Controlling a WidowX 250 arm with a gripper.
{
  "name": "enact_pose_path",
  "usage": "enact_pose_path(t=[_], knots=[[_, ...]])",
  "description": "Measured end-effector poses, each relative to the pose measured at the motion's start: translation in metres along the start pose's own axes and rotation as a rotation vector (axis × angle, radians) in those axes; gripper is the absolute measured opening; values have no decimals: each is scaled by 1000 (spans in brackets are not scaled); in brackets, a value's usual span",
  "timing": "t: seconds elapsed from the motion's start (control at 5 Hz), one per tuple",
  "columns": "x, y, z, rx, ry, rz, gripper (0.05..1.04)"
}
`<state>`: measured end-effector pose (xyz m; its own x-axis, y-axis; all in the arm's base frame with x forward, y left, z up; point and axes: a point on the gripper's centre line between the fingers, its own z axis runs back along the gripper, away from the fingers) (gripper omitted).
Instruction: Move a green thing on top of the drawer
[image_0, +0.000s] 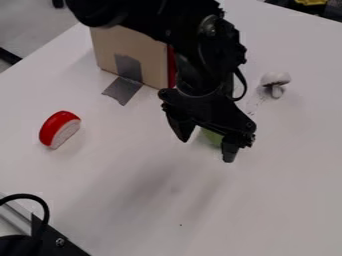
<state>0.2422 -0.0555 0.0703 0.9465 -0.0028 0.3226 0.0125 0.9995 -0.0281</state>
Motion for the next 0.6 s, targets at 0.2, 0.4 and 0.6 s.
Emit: enact_pose_path(t=[0.2, 0.4, 0.6], knots=[[-4, 2, -4, 5, 21, 3, 1000], [9, 6, -9, 12, 46, 18, 1000], [28, 16, -12, 10, 33, 45, 1000]])
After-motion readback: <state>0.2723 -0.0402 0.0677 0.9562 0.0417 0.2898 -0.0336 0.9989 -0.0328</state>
